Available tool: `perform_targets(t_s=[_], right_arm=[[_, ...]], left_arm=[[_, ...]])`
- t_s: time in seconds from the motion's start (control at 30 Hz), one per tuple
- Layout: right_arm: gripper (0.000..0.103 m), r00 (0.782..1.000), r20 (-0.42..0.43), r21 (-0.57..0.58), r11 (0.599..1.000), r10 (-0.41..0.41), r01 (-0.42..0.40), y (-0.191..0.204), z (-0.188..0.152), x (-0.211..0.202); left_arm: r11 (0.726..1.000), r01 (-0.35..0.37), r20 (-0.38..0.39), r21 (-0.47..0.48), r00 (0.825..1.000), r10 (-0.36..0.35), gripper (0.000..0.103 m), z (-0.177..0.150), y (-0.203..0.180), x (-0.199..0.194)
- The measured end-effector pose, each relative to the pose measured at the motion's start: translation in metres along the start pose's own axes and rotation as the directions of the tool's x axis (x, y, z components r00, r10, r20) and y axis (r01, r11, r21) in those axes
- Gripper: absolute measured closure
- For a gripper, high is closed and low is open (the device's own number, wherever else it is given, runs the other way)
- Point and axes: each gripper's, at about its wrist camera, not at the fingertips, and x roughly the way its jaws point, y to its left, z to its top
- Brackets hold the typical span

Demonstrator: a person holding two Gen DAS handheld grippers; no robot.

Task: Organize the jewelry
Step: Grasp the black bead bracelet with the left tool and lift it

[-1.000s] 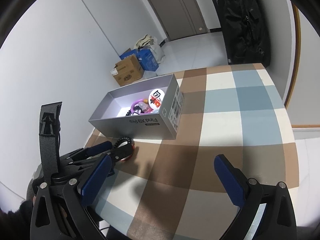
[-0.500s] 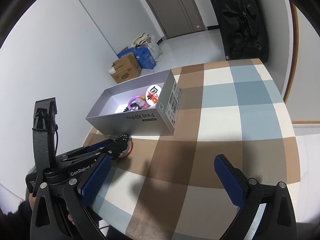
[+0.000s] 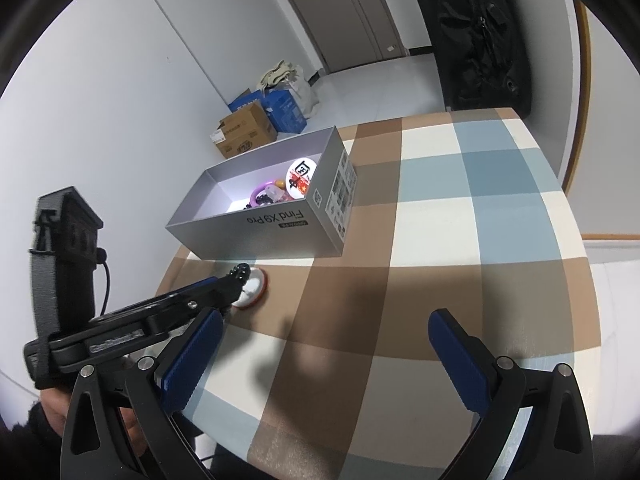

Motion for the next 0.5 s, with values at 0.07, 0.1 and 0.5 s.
perform_targets(t_s=[0.07, 0.1, 0.5], right_arm=[[0.0, 1.0, -0.002, 0.0, 1.0, -0.003, 0.003, 0.0, -0.001, 0.0], [0.0, 1.0, -0.004, -0.001, 1.0, -0.004, 0.004, 0.0, -0.002, 0.001], [0.0, 0.999, -0.027, -0.14, 0.99, -0.019, 0.015, 0.032, -0.006, 0.015]], left_arm=[[1.0, 0.007, 0.012, 0.015, 1.0, -0.007, 0.063, -0.001, -0.002, -0.005], [1.0, 0.01, 0.022, 0.019, 1.0, -0.011, 0.063, -0.001, -0.003, -0.008], [0.998, -0.062, 0.205, -0.029, 0.976, 0.067, 0.063, 0.003, 0.017, -0.068]])
